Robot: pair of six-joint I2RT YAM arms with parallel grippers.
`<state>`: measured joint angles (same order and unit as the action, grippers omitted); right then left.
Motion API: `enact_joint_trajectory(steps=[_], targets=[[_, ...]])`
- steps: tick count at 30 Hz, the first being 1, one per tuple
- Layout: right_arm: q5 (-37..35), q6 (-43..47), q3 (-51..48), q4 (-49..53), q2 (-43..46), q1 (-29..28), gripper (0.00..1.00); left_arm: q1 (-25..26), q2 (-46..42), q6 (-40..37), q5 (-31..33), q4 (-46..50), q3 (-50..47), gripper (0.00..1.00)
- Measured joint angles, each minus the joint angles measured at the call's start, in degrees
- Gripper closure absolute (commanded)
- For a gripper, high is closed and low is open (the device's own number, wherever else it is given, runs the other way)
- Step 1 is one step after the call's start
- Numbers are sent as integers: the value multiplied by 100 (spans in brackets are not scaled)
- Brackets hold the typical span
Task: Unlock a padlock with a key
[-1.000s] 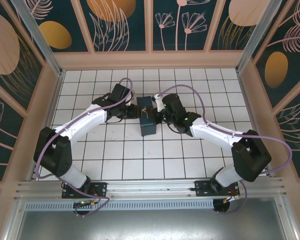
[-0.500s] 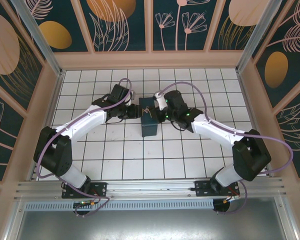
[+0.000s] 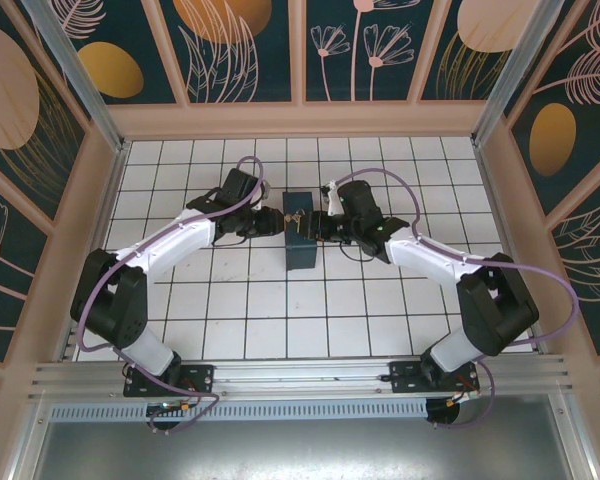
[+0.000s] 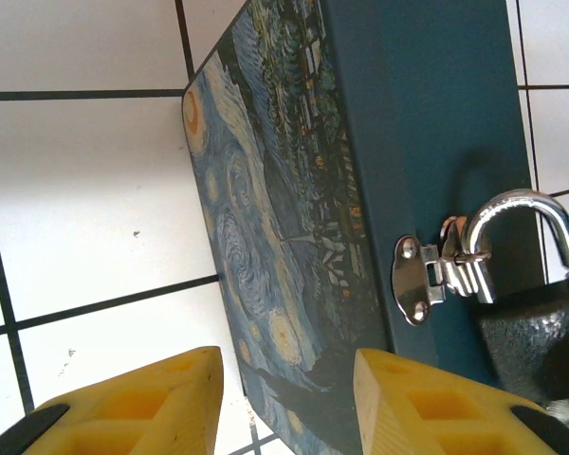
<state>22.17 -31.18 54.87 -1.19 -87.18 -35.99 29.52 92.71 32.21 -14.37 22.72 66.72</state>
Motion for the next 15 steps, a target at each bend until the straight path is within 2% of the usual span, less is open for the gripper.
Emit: enact_joint_trajectory(steps=[10, 15], targets=[[-776, 728, 485, 1200, 216, 157, 54, -66, 103, 20, 48, 2, 46, 60], [-1633, 1272, 1058, 1596, 280, -295, 55, -74, 146, 44, -2, 2, 190, 59]])
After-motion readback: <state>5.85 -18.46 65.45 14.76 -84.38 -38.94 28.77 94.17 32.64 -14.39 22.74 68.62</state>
